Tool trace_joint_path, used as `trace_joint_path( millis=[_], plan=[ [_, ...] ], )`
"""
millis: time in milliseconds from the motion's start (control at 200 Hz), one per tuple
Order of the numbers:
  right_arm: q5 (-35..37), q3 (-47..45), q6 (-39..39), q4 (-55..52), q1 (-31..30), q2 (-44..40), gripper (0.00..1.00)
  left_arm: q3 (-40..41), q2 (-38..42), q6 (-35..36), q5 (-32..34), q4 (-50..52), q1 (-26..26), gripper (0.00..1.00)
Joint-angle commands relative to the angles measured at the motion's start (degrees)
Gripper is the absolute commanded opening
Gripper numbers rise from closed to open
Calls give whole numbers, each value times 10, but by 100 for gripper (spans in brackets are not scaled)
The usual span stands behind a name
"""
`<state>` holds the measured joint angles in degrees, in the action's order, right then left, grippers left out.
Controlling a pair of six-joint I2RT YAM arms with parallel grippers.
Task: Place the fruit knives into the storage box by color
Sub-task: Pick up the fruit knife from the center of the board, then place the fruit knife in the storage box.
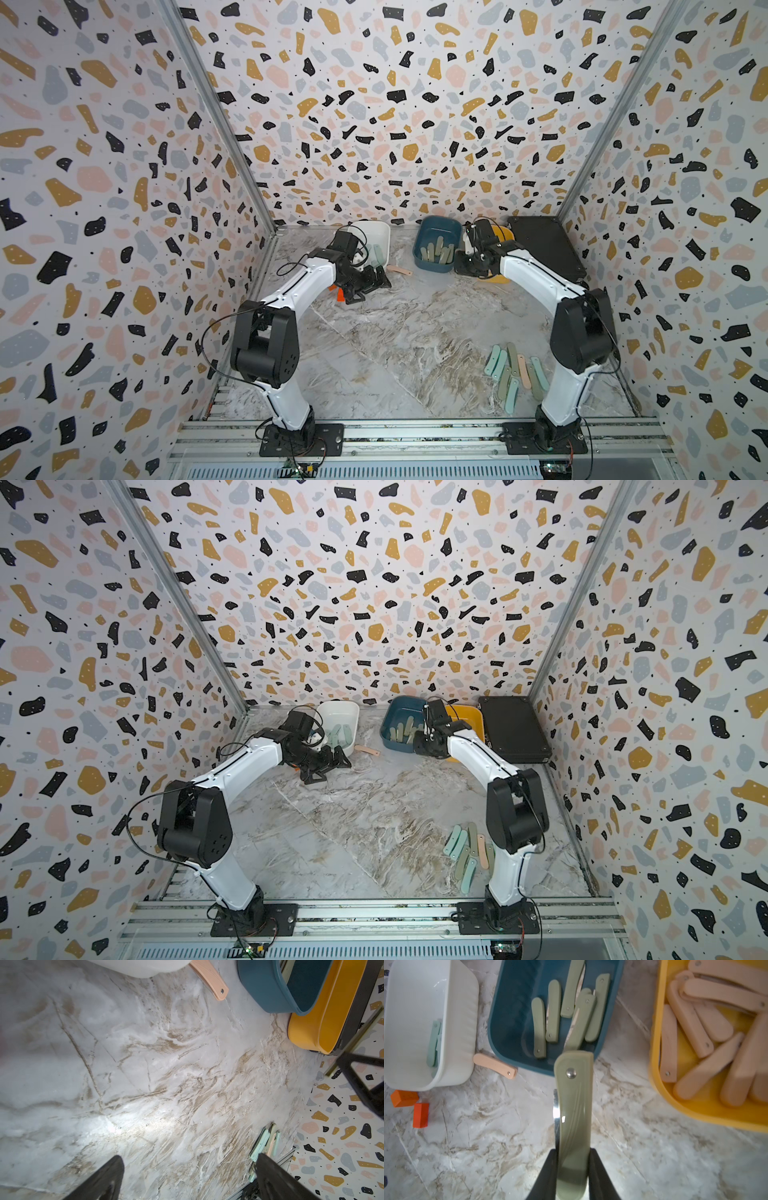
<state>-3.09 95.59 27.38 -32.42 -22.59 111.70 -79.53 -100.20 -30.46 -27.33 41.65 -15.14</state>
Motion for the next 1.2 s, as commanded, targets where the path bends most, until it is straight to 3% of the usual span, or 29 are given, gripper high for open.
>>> trace_joint_path(
  millis=[0, 270, 385, 606, 1191],
  plan=[
    [28, 106, -26, -49, -3, 59, 10, -23, -11, 15, 0, 6, 0, 99],
    [54, 351, -44, -121, 0, 230, 14, -28, -29, 23, -2, 8, 0, 99],
    [53, 400, -44, -144, 0, 273, 15, -29, -32, 24, -2, 8, 0, 99],
    [70, 375, -57, -166, 0, 271, 19, -26, -33, 26, -1, 7, 0, 99],
    [115, 234, -87, -130, 10, 169, 24, -4, -15, 25, -1, 1, 1, 99]
  ],
)
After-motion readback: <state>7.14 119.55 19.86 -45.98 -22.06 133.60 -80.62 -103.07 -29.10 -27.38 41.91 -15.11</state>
